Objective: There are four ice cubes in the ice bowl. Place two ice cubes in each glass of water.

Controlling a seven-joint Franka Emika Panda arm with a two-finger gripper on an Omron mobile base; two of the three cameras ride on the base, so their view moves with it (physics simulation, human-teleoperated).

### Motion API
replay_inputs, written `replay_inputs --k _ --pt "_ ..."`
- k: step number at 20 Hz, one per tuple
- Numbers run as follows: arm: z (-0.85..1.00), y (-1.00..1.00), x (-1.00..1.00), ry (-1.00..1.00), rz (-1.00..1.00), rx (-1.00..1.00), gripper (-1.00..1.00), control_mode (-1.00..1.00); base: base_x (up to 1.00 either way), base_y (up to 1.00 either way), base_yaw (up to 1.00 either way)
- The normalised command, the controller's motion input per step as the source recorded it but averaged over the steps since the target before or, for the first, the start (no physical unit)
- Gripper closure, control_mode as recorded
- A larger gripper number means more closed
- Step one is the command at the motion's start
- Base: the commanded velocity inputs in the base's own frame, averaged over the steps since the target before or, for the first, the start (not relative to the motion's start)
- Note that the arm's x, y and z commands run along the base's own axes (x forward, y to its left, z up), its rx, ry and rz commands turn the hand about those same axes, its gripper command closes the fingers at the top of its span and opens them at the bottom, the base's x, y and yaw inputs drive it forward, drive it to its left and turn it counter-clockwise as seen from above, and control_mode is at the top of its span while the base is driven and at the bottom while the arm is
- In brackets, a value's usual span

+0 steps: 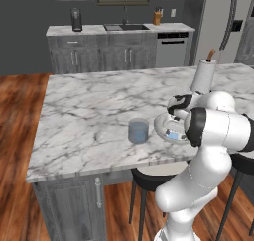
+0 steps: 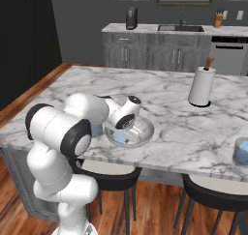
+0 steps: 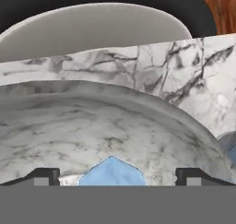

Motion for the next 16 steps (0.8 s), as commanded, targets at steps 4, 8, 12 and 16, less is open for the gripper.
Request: replay_inputs --k 4,8,12,16 --pt "-0.17 0.0 0.22 -0.12 0.02 0.0 -1.0 -1.0 0.0 0.0 0.0" --pt "-0.11 0.0 0.25 -0.09 0.03 0.0 -1.0 -1.0 0.0 0.0 0.0" --pt "-0.14 0.0 0.24 -0.05 0.04 0.0 -1.0 -1.0 0.0 0.0 0.0" --pt "-0.21 0.0 0.05 -0.01 0.03 -0.01 -1.0 -1.0 0.0 0.0 0.0"
